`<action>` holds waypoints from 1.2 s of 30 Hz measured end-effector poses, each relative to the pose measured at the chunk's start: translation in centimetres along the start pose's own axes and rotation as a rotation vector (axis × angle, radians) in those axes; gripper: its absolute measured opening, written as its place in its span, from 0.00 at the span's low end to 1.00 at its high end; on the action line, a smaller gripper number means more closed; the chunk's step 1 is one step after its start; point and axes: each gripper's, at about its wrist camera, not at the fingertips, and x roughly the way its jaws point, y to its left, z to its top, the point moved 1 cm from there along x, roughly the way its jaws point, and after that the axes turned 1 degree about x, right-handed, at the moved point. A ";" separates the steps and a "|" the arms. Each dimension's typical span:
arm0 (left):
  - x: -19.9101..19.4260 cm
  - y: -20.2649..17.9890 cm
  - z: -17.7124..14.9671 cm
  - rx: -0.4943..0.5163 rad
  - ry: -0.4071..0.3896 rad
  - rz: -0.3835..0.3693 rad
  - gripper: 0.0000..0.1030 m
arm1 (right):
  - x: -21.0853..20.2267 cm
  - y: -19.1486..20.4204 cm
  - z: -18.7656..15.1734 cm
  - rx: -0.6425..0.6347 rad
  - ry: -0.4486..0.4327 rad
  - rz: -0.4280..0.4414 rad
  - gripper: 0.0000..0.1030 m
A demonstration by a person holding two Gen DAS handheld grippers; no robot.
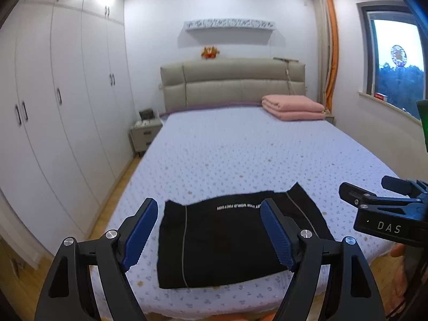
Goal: Fold large clothes
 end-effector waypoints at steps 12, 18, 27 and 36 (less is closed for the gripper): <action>6.5 -0.4 -0.8 0.000 0.095 0.035 0.78 | 6.5 -0.9 0.1 0.011 0.094 -0.017 0.98; 7.2 -0.6 -1.0 -0.003 0.115 0.033 0.78 | 7.2 -1.3 -0.1 0.007 0.113 -0.021 0.98; 5.4 -1.0 -0.4 0.006 0.082 0.017 0.78 | 5.3 -1.4 0.0 -0.005 0.092 -0.030 0.98; 3.2 -0.6 -0.1 0.012 0.047 0.018 0.78 | 3.8 -0.3 -0.1 -0.022 0.076 -0.018 0.98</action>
